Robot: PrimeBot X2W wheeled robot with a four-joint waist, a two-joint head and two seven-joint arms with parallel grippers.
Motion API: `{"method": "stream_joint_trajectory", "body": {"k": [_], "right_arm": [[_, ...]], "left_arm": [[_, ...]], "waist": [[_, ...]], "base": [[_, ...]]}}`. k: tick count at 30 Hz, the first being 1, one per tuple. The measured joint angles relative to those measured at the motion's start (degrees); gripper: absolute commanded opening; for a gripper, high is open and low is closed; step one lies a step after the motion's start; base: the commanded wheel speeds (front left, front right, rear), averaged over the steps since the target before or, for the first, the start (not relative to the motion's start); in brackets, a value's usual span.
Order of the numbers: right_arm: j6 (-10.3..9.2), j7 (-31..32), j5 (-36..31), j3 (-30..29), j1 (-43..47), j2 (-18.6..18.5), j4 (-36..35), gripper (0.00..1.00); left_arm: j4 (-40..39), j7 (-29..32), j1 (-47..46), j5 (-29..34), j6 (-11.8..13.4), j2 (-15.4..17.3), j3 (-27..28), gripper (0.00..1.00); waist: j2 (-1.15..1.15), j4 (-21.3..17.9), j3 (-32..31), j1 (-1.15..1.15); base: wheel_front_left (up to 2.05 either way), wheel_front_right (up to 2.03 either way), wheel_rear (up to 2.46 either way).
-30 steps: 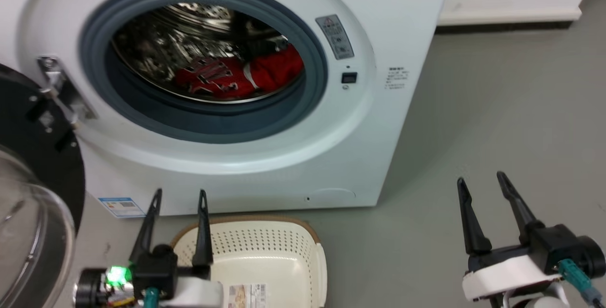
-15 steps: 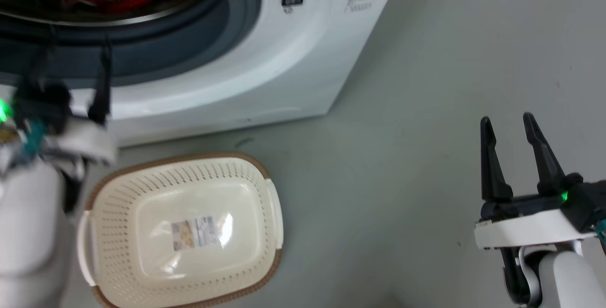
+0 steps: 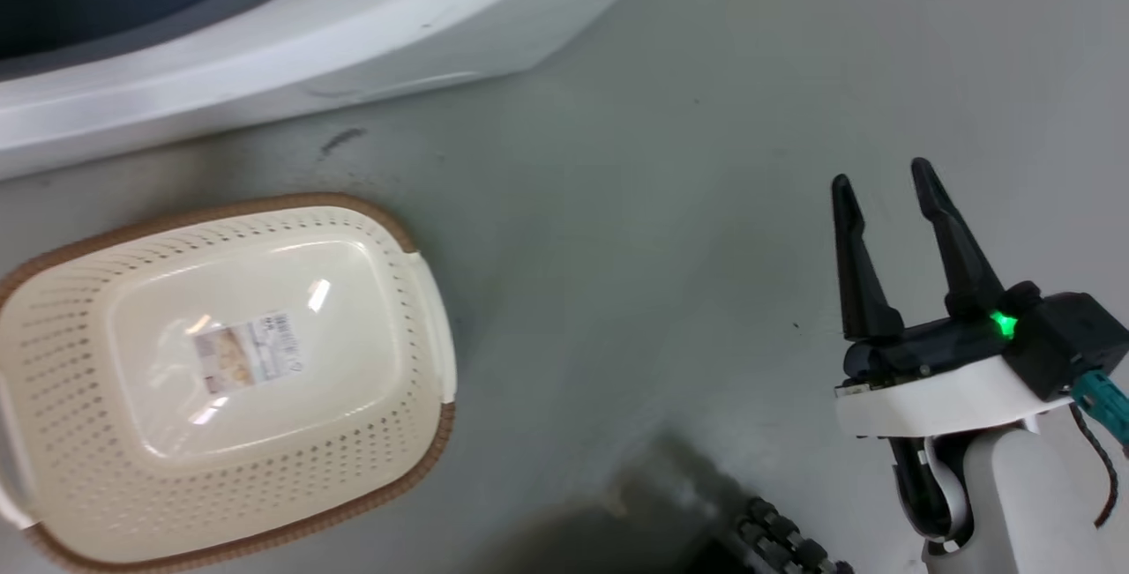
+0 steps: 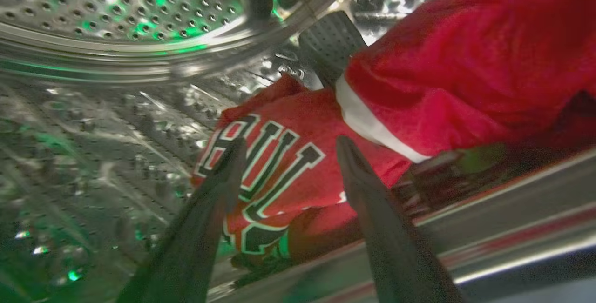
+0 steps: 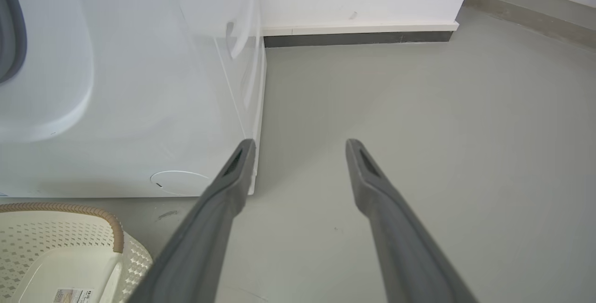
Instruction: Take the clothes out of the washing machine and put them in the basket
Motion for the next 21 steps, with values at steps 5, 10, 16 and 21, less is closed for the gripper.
{"method": "stream_joint_trajectory", "body": {"k": [5,10,16,21], "right_arm": [[0.0,0.0,1.1,1.3,-0.6,0.0,-0.2,1.0],[0.0,0.0,2.3,3.0,-1.0,0.0,-0.3,1.0],[0.0,0.0,3.8,4.6,-1.5,0.0,-1.2,1.0],[0.0,0.0,4.9,5.1,-1.6,0.0,-1.9,1.0]], "left_arm": [[3.0,12.2,-10.7,-4.9,0.0,3.6,-6.5,1.0],[4.7,22.6,-17.3,-9.0,0.0,7.9,-11.6,1.0],[4.4,29.0,-21.0,-12.0,0.0,12.1,-14.6,1.0],[4.3,31.2,-21.6,-14.0,0.0,12.9,-15.3,1.0]], "waist": [[0.0,-2.6,3.6,0.0],[0.0,-5.1,5.8,-0.01],[0.0,-7.4,7.9,-0.01],[0.0,-8.0,9.8,-0.01]], "base": [[0.0,0.0,0.0],[0.0,0.0,0.0],[0.0,0.0,0.0],[0.0,0.0,0.0]]}}
